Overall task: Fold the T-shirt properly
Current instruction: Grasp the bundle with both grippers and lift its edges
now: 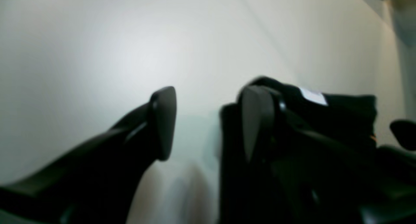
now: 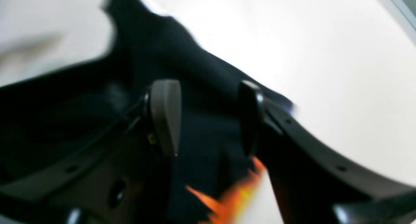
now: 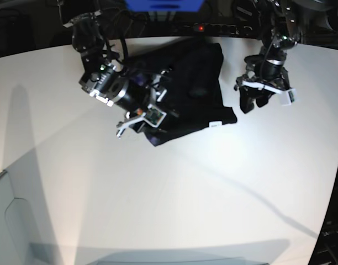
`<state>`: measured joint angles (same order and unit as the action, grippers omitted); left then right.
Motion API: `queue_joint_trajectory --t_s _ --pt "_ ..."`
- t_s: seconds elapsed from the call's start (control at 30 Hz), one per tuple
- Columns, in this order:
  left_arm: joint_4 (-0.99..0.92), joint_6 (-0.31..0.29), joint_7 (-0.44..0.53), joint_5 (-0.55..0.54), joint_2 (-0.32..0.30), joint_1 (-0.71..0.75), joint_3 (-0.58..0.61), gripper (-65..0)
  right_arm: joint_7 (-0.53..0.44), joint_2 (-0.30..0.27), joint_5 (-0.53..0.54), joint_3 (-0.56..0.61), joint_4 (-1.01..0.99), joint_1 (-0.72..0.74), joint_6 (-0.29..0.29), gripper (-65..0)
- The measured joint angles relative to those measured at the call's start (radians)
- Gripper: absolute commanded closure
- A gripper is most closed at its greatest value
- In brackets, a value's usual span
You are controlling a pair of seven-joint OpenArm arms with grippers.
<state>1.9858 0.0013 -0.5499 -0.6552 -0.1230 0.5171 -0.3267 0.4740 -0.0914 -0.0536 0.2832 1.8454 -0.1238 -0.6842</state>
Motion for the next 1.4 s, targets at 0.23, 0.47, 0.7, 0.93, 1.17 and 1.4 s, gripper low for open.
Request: queue_joint_trajectory --t_s 0.23,0.47,0.7,0.93,1.17,1.4 --pt "-0.019 0.003 0.000 -0.001 0.001 -0.023 0.072 -32.0 0.000 0.005 -0.002 -0.087 0.000 -0.034 0.000 -29.4" --pt "-0.109 0.011 0.001 0.005 -0.011 -0.113 0.153 -31.7 0.007 0.003 -0.003 -0.092 0.000 -0.068 0.000 -29.4" --pt "-0.151 0.011 0.000 0.007 -0.012 -0.144 0.180 -24.6 0.008 0.003 -0.010 -0.092 -0.001 -0.089 0.000 -29.4" --pt "-0.151 0.010 0.000 0.006 -0.012 -0.138 0.177 0.0 0.008 0.003 -0.010 -0.092 -0.001 -0.093 0.000 -29.3" --pt "-0.144 0.010 0.001 -0.008 -0.019 -0.130 0.100 0.0 0.010 0.003 -0.011 -0.092 -0.006 -0.094 0.000 -29.4" --pt "-0.148 0.009 0.000 -0.006 -0.017 -0.074 0.079 0.0 0.011 0.005 -0.011 -0.092 -0.007 -0.115 0.000 -29.4"
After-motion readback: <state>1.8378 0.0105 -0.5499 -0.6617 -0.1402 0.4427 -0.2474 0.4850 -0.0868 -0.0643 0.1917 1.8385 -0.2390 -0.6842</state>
